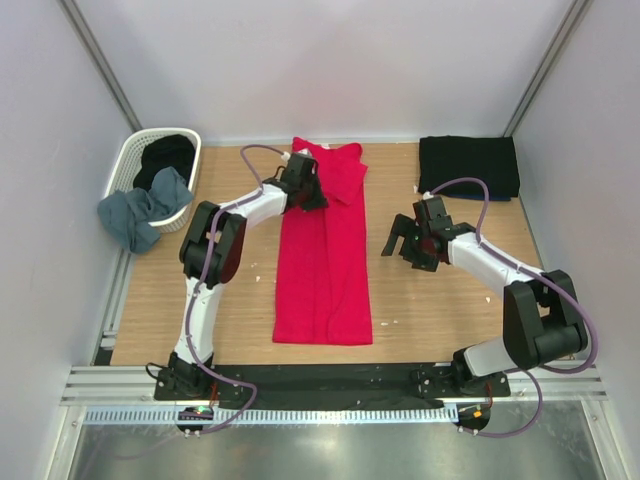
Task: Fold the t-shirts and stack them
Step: Fold the tshirt
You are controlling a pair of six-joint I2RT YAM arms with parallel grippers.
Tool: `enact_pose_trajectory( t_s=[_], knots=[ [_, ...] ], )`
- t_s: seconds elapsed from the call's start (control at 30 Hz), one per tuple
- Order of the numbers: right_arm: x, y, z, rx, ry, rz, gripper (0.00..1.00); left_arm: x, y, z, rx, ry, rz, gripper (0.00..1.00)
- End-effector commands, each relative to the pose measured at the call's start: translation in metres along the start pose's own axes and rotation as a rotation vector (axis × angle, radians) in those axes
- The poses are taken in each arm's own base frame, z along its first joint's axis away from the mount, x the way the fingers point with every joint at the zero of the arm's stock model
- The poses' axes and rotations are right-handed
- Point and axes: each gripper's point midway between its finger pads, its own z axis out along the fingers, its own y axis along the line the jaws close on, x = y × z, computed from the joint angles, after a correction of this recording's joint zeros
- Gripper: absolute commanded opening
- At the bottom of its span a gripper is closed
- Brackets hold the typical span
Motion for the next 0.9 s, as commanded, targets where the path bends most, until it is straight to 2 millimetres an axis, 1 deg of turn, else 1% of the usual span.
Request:
enact_pose_trajectory(
  t_s=[0.0,0.03,0.13,0.17,0.2,0.3,0.43,0.5,0.57,0.6,0.63,0.67,0.7,0.73,0.77,0.8,0.83,0.87],
  knots=[
    [-0.015,0.012,-0.002,-0.039,-0.035,-0.001,0.94,-0.028,-0.002,-0.004,-0.022,-0.067,0.074,0.0],
    [-0.014,0.014,-0.001,-0.046,-0.03,0.001,0.94,-0.032,-0.005,-0.006,-0.021,-0.068,0.085,0.0],
    [-0.011,0.014,0.001,-0.055,-0.02,0.004,0.94,-0.027,0.001,0.001,-0.046,-0.033,0.115,0.0],
    [-0.01,0.016,0.001,-0.062,-0.018,0.003,0.94,-0.03,-0.002,0.001,-0.042,-0.038,0.12,0.0],
    [-0.009,0.015,0.001,-0.061,-0.015,0.007,0.94,-0.026,0.003,0.006,-0.053,-0.027,0.124,0.0],
    [-0.007,0.014,0.003,-0.059,-0.007,0.009,0.94,-0.023,0.007,0.011,-0.066,-0.017,0.127,0.0],
    [-0.006,0.014,0.003,-0.058,0.0,0.009,0.94,-0.017,0.015,0.013,-0.093,0.001,0.121,0.02],
    [-0.006,0.015,0.004,-0.062,0.003,0.008,0.94,-0.015,0.017,0.012,-0.098,0.006,0.125,0.11],
    [-0.007,0.016,0.004,-0.066,0.005,0.003,0.94,-0.019,0.014,0.008,-0.093,-0.001,0.133,0.21],
    [-0.006,0.017,0.004,-0.07,0.012,0.001,0.94,-0.021,0.011,0.005,-0.089,-0.003,0.135,0.32],
    [-0.006,0.018,0.004,-0.074,0.013,-0.005,0.94,-0.021,0.009,0.002,-0.08,-0.003,0.136,0.36],
    [-0.006,0.019,0.004,-0.077,0.013,-0.009,0.94,-0.028,0.001,-0.007,-0.06,-0.016,0.142,0.39],
    [-0.007,0.022,0.004,-0.082,0.011,-0.012,0.94,-0.028,-0.005,-0.012,-0.038,-0.011,0.141,0.45],
    [-0.006,0.023,0.003,-0.088,0.017,-0.016,0.94,-0.028,-0.008,-0.017,-0.025,-0.007,0.143,0.47],
    [-0.004,0.026,0.002,-0.094,0.024,-0.021,0.94,-0.034,-0.02,-0.031,0.01,-0.019,0.146,0.51],
    [-0.002,0.029,0.001,-0.103,0.03,-0.025,0.94,-0.036,-0.024,-0.039,0.024,-0.023,0.147,0.53],
    [0.0,0.034,-0.001,-0.12,0.034,-0.032,0.94,-0.031,-0.024,-0.046,0.029,-0.012,0.145,0.55],
    [0.001,0.036,-0.003,-0.125,0.033,-0.034,0.94,-0.036,-0.036,-0.065,0.059,-0.028,0.146,0.59]
  ],
)
